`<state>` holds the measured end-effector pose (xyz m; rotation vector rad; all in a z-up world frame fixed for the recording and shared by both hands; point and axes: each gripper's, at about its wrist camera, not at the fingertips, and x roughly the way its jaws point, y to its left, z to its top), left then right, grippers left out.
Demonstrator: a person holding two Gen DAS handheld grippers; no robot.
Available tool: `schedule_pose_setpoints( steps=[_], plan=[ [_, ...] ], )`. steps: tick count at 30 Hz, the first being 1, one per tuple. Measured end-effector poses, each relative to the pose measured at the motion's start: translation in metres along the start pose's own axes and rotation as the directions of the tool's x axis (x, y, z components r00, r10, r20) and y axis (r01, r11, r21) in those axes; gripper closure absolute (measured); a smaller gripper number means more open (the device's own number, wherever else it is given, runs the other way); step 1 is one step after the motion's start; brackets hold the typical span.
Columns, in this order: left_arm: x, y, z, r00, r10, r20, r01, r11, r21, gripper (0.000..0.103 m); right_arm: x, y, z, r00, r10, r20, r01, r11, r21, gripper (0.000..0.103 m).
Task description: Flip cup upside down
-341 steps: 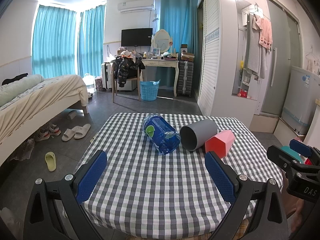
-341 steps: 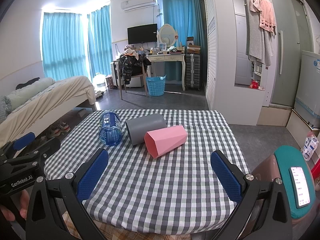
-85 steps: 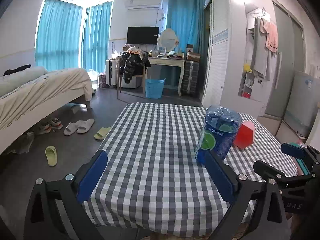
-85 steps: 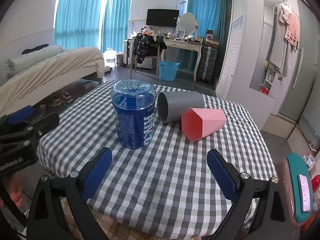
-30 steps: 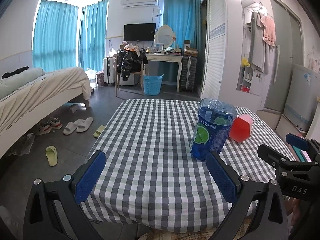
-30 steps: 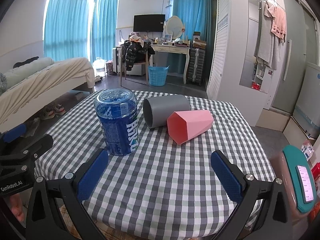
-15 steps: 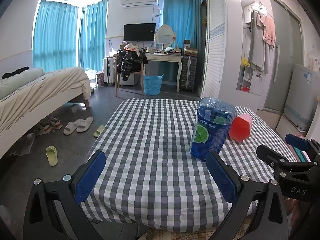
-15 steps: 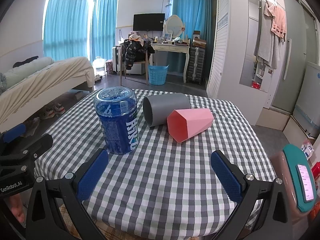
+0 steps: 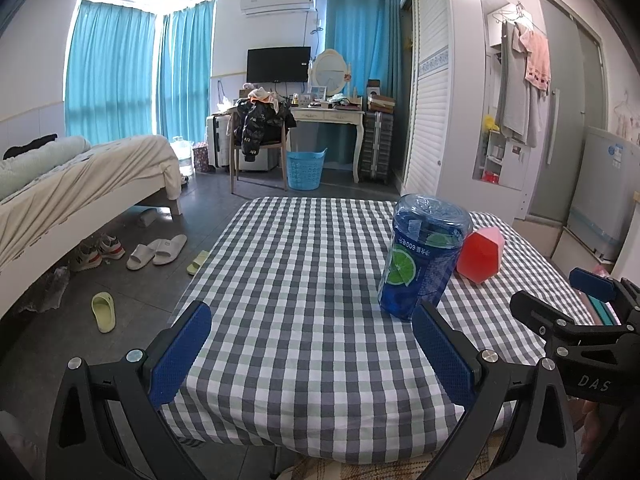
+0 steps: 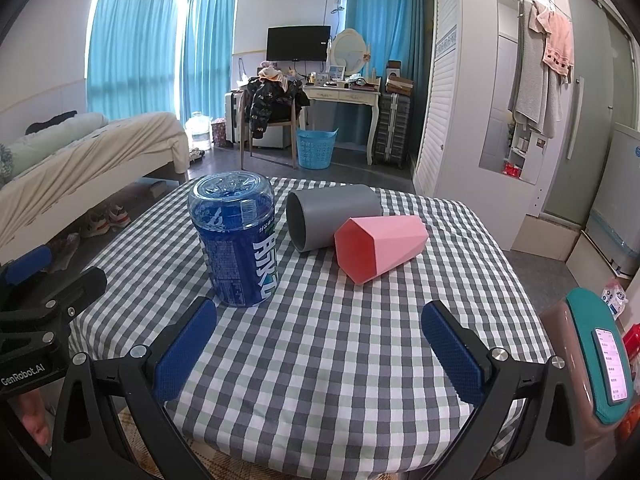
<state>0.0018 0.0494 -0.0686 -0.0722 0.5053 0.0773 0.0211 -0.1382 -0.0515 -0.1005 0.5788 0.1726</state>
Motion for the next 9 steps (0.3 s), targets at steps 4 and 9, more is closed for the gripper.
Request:
schedule_pose_setpoints(
  steps=[4, 9],
  plan=[
    [0.0005, 0.0000, -0.0005, 1.000, -0.002, 0.001, 0.002, 1.000, 0.001, 0.000, 0.0009, -0.0006, -0.0005, 1.000, 0.000, -0.003, 0.000, 1.000, 0.001, 0.000],
    [0.0009, 0.0005, -0.0013, 1.000, -0.003, 0.001, 0.003, 1.000, 0.004, 0.000, 0.0019, -0.0003, -0.0018, 1.000, 0.000, -0.004, 0.000, 1.000, 0.002, 0.000]
  ],
)
